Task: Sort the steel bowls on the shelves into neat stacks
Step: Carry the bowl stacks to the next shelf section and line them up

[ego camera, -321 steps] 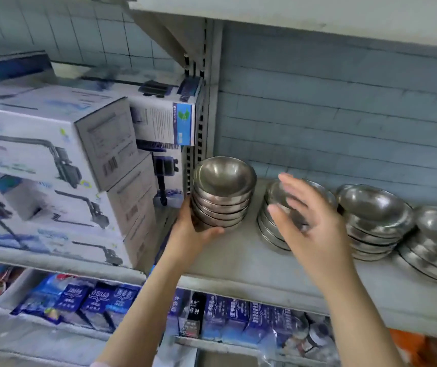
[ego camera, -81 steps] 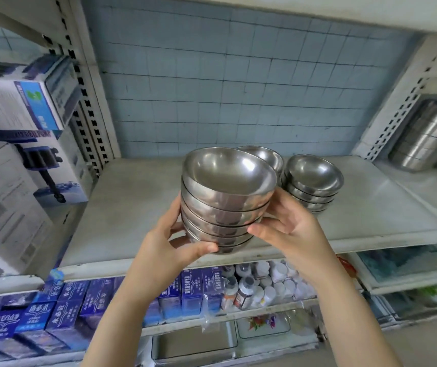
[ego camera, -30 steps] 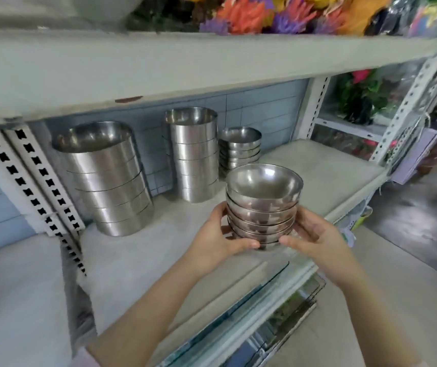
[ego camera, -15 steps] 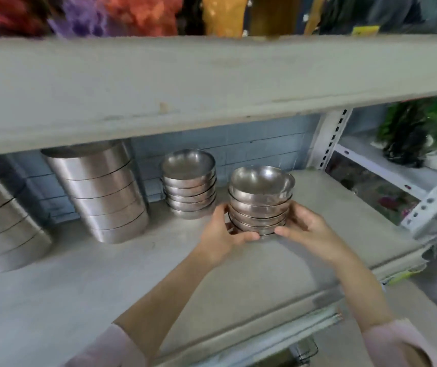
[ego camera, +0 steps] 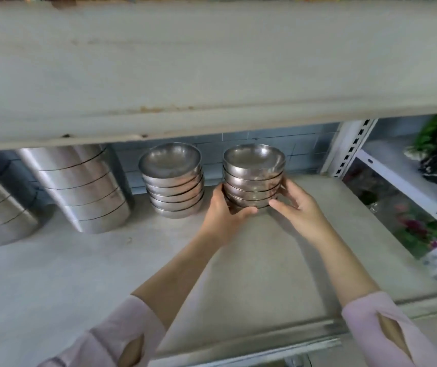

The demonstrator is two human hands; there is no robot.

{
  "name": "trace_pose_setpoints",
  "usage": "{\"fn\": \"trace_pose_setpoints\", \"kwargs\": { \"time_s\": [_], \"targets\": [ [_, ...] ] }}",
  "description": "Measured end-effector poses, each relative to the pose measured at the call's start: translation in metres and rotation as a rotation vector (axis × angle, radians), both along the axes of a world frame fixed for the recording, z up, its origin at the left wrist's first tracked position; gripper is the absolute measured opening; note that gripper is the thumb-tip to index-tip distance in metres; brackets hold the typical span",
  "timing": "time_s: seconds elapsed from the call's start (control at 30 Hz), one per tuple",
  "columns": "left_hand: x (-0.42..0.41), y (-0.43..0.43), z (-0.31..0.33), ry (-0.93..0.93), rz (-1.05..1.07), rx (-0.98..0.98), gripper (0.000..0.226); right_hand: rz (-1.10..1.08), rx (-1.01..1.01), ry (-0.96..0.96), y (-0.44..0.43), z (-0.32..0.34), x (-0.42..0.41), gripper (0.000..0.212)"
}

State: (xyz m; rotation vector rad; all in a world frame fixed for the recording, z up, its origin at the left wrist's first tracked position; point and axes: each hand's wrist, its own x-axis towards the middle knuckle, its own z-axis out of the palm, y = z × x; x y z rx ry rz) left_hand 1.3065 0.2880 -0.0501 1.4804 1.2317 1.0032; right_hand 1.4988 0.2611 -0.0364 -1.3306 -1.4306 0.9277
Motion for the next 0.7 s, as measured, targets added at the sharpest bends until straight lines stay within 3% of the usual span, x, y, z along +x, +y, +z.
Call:
{"fn": "trace_pose_setpoints", "kwargs": {
  "time_s": [0.47, 0.6, 0.7],
  "targets": [
    [-0.002, 0.01, 0.005, 0.119, 0.071, -0.016, 0.096, 0.093, -0.072, -0.107, 0.023, -0.005, -0.004, 0.071],
    [-0.009, -0.002, 0.016, 0.191, 0.053, -0.059, 0.099, -0.049, -0.095, 0.002, 0.01, 0.003, -0.015, 0.073],
    [-0.03, -0.03, 0.024, 0.241, -0.008, -0.022, 0.077, -0.222, -0.007, 0.0, -0.022, 0.018, -0.034, 0.061]
  ]
}}
